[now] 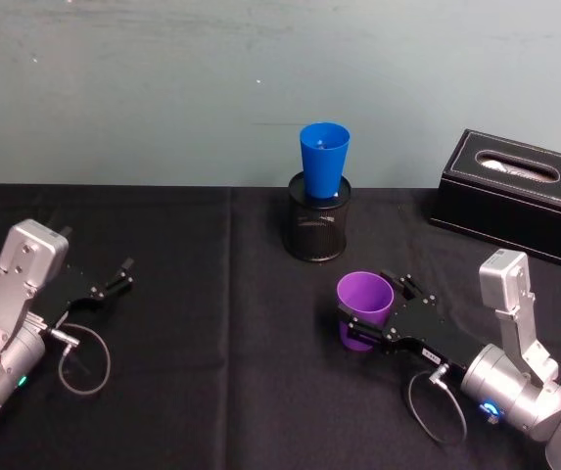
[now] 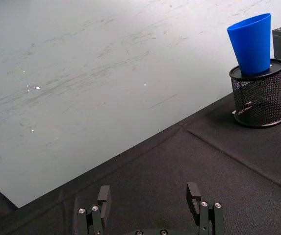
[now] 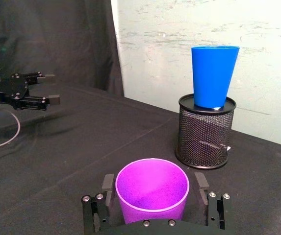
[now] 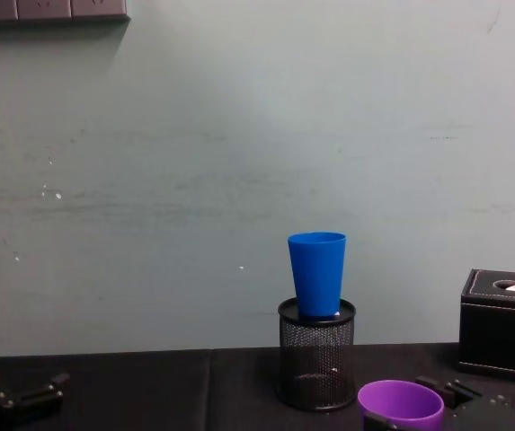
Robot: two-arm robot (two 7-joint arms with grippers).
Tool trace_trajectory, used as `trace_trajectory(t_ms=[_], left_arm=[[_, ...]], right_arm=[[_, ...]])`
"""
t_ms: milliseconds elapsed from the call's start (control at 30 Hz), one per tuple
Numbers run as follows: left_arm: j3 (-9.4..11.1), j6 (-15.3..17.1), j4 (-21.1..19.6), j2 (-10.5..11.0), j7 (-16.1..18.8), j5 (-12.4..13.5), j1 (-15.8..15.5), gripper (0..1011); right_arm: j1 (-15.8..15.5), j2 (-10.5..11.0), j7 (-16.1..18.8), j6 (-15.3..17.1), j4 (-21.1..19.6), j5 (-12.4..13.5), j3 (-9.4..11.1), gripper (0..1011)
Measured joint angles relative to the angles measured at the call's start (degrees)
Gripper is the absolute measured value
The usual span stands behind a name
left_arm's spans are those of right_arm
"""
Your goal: Pick up one cup with a gripper and tap it against the other cup.
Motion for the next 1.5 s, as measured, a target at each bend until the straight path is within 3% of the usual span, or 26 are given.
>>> trace_trajectory(t_ms=[467, 1033, 1500], left_arm=[[0.00, 0.00, 0.00, 0.00, 0.00, 0.00, -0.01, 1011], [0.00, 0.00, 0.00, 0.00, 0.00, 0.00, 0.00, 1011], [0.00, 0.00, 0.00, 0.00, 0.00, 0.00, 0.00, 1011]], right_arm=[[-0.25, 0.06, 0.22, -0.34, -0.70, 0.69, 0.59, 1003], [-1.48, 0.98, 0.26, -0.70, -5.14, 1.97, 1.45, 1003], [-1.45, 0.96, 0.27, -0.71, -5.01, 1.98, 1.44, 1003]])
